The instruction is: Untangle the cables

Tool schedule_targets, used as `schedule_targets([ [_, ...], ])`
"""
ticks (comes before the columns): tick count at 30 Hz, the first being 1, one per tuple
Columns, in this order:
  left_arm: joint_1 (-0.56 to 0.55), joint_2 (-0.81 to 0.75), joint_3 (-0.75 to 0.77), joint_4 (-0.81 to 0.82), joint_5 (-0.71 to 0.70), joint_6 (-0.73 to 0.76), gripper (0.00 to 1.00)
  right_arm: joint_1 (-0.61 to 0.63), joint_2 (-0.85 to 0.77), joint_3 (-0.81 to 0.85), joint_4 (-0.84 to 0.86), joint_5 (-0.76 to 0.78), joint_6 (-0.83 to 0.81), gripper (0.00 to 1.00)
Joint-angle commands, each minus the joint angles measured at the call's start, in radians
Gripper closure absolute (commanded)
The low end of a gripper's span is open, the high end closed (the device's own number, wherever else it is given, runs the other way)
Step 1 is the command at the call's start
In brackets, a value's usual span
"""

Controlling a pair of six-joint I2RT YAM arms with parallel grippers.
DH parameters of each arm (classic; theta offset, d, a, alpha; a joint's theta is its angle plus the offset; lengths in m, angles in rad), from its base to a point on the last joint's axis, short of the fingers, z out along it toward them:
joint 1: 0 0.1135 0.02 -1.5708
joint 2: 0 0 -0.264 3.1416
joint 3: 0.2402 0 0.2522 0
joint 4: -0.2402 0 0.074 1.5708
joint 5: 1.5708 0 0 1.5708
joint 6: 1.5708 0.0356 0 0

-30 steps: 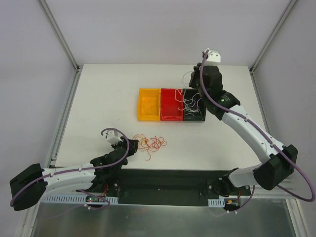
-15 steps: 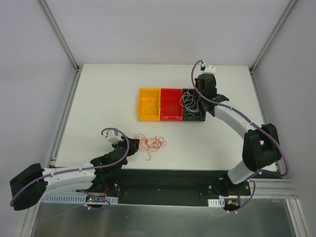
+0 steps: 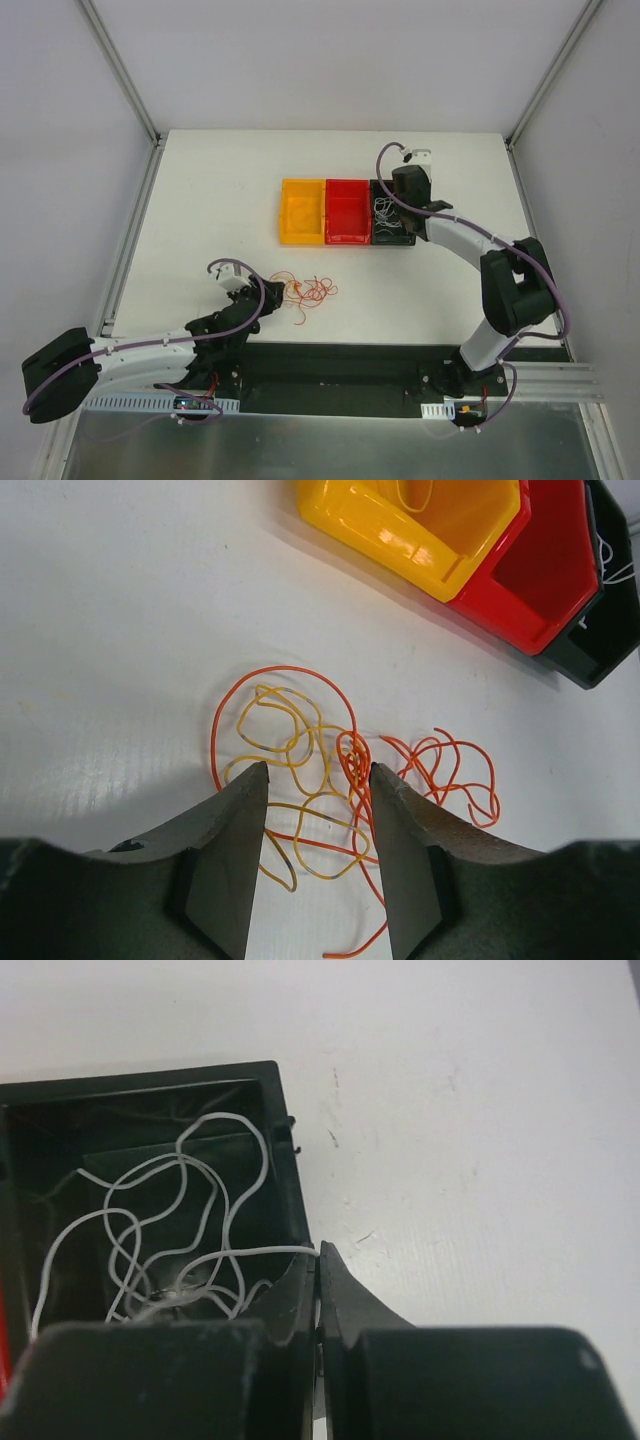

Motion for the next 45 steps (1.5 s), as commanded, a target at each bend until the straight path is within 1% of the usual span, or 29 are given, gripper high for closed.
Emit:
schedule_targets([
  [1,0.012,0.025,0.045,-0.002,0.006,0.014,0.54,0.030,0.010,0.068,-0.014,0.170,-0.089,0.99],
  [4,0.012,0.048,0.062,-0.011,0.010,0.020,0.48,0.044,0.030,0.091,-0.014,0.140,-0.126,1.00],
  [6,0.012,0.060,0.072,-0.013,0.015,0.028,0.44,0.070,0.064,0.125,-0.022,0.192,-0.148,1.00],
  [7,0.012,0.068,0.077,-0.014,0.015,0.031,0.42,0.076,0.076,0.140,-0.061,0.175,-0.149,1.00],
  [8,0.012,0.069,0.080,-0.014,0.018,0.034,0.41,0.076,0.090,0.156,-0.082,0.126,-0.143,0.98],
  [10,0.012,0.075,0.083,-0.014,0.021,0.039,0.38,0.079,0.115,0.189,-0.137,0.028,-0.102,0.91],
  [12,0.012,0.071,0.083,-0.014,0.021,0.040,0.34,0.079,0.133,0.225,-0.206,-0.009,-0.062,0.81],
  [13,0.012,0.072,0.083,-0.013,0.021,0.042,0.32,0.078,0.135,0.242,-0.247,-0.012,-0.042,0.72],
  [14,0.012,0.072,0.083,-0.014,0.023,0.045,0.30,0.078,0.129,0.254,-0.276,-0.024,-0.030,0.57],
  [15,0.012,0.074,0.086,-0.014,0.026,0.051,0.25,0.079,0.110,0.257,-0.299,-0.044,-0.027,0.50],
  [17,0.022,0.069,0.095,-0.020,0.049,0.078,0.15,0.079,0.060,0.252,-0.315,-0.073,-0.030,0.42],
  [18,0.044,0.059,0.108,-0.040,0.088,0.091,0.11,0.078,0.038,0.263,-0.336,-0.080,-0.031,0.40],
  [20,0.183,0.031,0.137,-0.085,0.331,0.144,0.08,0.081,-0.012,0.282,-0.410,-0.124,-0.014,0.38],
  [21,0.249,0.031,0.167,-0.141,0.460,0.173,0.02,0.082,-0.044,0.280,-0.449,-0.147,-0.005,0.37],
  [22,0.312,0.039,0.225,-0.262,0.533,0.184,0.01,0.088,-0.087,0.262,-0.451,-0.168,-0.002,0.36],
  [24,0.410,0.086,0.342,-0.437,0.697,0.242,0.01,0.108,-0.169,0.188,-0.427,-0.205,0.002,0.32],
  [26,0.468,0.152,0.457,-0.543,0.863,0.316,0.01,0.111,-0.244,0.083,-0.389,-0.276,0.042,0.29],
  [28,0.484,0.221,0.531,-0.634,0.923,0.338,0.01,0.114,-0.299,0.000,-0.349,-0.397,0.105,0.29],
  [30,0.496,0.261,0.572,-0.658,1.006,0.350,0.01,0.127,-0.347,-0.091,-0.300,-0.493,0.154,0.29],
  [32,0.521,0.298,0.618,-0.681,1.090,0.353,0.04,0.144,-0.416,-0.204,-0.229,-0.546,0.194,0.29],
  [35,0.573,0.345,0.691,-0.767,1.129,0.359,0.07,0.171,-0.483,-0.348,-0.073,-0.697,0.274,0.29],
  [37,0.629,0.373,0.694,-0.786,1.152,0.346,0.10,0.203,-0.477,-0.407,0.030,-0.765,0.321,0.29],
  [38,0.672,0.394,0.688,-0.786,1.181,0.339,0.13,0.232,-0.462,-0.428,0.068,-0.773,0.347,0.29],
  [40,0.712,0.456,0.686,-0.786,1.204,0.364,0.18,0.297,-0.396,-0.436,0.120,-0.788,0.380,0.30],
  [42,0.719,0.538,0.707,-0.784,1.253,0.419,0.23,0.358,-0.336,-0.420,0.145,-0.775,0.383,0.30],
  [43,0.717,0.580,0.717,-0.784,1.268,0.427,0.24,0.380,-0.315,-0.410,0.154,-0.759,0.380,0.30],
  [45,0.713,0.615,0.694,-0.743,1.273,0.402,0.25,0.404,-0.264,-0.383,0.164,-0.750,0.369,0.30],
])
